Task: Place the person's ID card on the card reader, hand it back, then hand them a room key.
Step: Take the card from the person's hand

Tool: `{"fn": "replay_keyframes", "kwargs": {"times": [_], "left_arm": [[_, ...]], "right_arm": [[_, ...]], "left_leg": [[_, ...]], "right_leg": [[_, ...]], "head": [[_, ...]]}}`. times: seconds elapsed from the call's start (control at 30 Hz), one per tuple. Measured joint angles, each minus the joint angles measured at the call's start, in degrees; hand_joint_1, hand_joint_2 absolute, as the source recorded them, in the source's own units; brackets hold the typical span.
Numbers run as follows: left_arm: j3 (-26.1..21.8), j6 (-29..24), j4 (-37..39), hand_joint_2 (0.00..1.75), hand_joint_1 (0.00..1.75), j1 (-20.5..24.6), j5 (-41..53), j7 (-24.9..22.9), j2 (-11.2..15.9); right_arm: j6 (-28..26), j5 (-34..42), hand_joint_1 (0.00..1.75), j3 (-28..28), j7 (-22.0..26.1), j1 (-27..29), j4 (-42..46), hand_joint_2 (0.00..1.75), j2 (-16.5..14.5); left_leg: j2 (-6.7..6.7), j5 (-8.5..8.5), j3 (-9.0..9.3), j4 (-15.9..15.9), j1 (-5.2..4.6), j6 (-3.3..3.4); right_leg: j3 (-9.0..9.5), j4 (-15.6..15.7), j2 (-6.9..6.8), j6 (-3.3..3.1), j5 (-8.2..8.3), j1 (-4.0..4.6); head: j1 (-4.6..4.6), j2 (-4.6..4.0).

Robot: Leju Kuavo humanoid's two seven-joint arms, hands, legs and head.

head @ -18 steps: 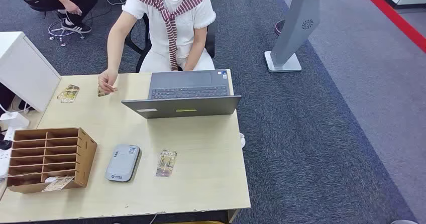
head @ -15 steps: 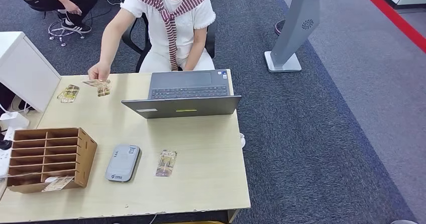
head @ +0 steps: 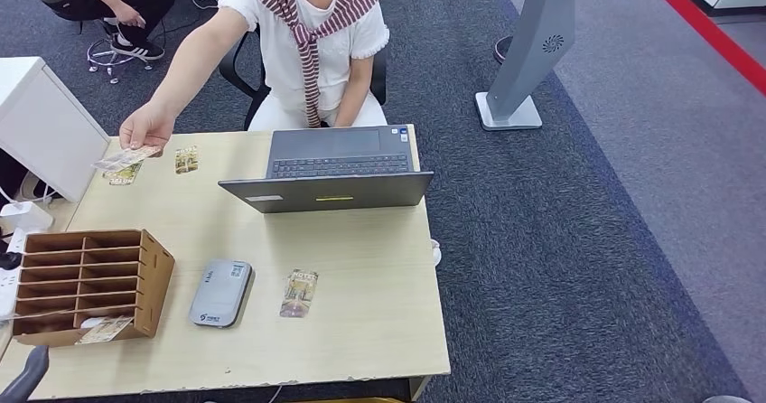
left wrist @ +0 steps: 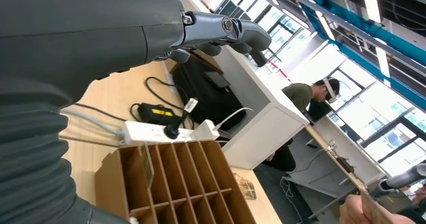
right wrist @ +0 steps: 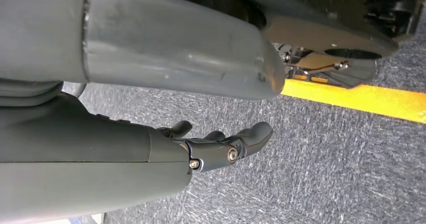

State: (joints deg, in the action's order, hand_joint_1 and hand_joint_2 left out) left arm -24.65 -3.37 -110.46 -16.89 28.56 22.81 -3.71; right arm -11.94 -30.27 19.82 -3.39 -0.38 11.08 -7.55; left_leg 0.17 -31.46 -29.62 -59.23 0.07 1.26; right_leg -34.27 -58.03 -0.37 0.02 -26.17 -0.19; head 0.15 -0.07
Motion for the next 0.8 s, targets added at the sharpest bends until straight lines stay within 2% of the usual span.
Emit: {"fn": "replay_keyframes", "kwargs": {"times": [0.33, 0.57, 0.8], "left_arm": [[8.26, -1.68, 3.6, 1.75, 0.0, 9.75, 11.32, -8.72, 7.66], [13.47, -2.39, 10.83, 1.75, 0.0, 17.68, 18.36, -13.46, 11.79], [18.31, -3.39, 19.52, 1.75, 0.0, 25.55, 25.08, -17.72, 14.69]], "right_arm": [[1.01, -2.93, 0.0, -1.5, -0.64, -0.17, 0.02, 0.0, -0.23], [1.79, -4.81, 0.0, -2.38, -0.7, -0.38, 0.02, 0.0, -0.36], [2.52, -6.63, 0.0, -3.05, -0.72, -0.64, 0.02, 0.0, -0.48]], "left_leg": [[0.01, 0.04, 0.0, 0.0, 0.0, -0.04], [0.03, 0.06, -0.02, -0.01, 0.0, -0.03], [0.06, 0.08, -0.02, -0.02, 0.0, -0.05]], "right_leg": [[-0.02, -0.03, 0.03, -0.03, 0.03, 0.0], [-0.03, -0.04, 0.05, -0.03, 0.04, 0.0], [-0.06, -0.05, 0.09, 0.0, 0.07, 0.0]], "head": [[0.0, 0.0], [-0.01, 0.0], [0.01, 0.0]]}}
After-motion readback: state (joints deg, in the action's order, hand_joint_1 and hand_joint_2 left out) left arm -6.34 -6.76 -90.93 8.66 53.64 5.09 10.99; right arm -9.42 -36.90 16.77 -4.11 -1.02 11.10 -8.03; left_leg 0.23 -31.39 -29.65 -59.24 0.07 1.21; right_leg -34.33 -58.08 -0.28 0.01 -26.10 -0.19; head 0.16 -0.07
